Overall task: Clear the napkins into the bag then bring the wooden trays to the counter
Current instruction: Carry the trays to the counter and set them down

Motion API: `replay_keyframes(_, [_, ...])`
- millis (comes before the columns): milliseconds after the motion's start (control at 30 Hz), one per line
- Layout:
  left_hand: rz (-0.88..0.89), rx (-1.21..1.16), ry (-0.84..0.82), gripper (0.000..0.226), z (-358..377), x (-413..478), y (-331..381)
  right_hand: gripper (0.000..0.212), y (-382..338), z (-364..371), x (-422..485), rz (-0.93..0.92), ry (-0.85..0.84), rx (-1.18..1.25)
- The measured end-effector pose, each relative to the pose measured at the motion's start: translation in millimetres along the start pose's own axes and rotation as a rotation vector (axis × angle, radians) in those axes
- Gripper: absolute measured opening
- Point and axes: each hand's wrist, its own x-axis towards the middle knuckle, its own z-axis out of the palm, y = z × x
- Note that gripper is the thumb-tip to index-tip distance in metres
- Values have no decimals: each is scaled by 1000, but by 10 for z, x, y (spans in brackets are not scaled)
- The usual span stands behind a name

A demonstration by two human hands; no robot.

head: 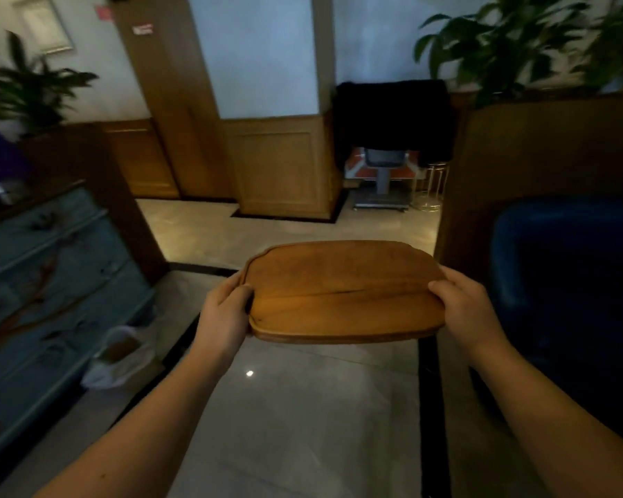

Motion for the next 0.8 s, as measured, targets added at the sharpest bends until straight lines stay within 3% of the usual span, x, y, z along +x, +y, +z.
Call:
replay_keyframes(333, [-118,9,457,32,-1907,73,-509,26,-310,2300,331,-56,-374,-34])
replay_keyframes(667, [-254,9,805,40,-3263,690,-951,29,-552,4519,1092,-137,-776,56])
replay_keyframes(800, [-282,16,919,32,-3716,1040,-1050,24,-664,5389,1471,-204,-923,60])
